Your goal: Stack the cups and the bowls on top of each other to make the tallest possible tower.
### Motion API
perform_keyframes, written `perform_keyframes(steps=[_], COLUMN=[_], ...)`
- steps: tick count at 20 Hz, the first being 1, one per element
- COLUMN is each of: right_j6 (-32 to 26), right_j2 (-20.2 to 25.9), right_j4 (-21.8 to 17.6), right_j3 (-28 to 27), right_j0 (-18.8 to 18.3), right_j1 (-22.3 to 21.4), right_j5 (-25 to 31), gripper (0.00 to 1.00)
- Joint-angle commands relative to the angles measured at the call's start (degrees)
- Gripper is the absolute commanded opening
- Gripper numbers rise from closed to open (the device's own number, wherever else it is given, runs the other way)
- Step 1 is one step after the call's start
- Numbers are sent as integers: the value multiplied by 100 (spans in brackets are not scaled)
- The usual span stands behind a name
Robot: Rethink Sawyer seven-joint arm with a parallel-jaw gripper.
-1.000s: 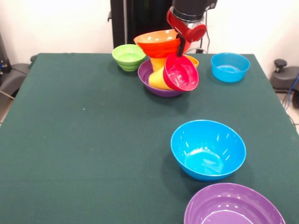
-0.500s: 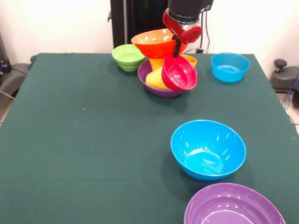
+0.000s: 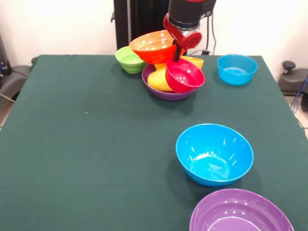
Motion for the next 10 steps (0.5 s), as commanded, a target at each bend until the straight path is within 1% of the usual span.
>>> perform_keyframes(steps=[1, 2, 10], right_j6=[906, 910, 966], right_j2=[598, 576, 496], right_j4=[138, 138, 196], right_j3=[-526, -537, -542], right_j0=[-29, -8, 110], right_j1=[484, 487, 519], right_j5=[-1068, -1054, -1109], gripper=[0, 100, 100])
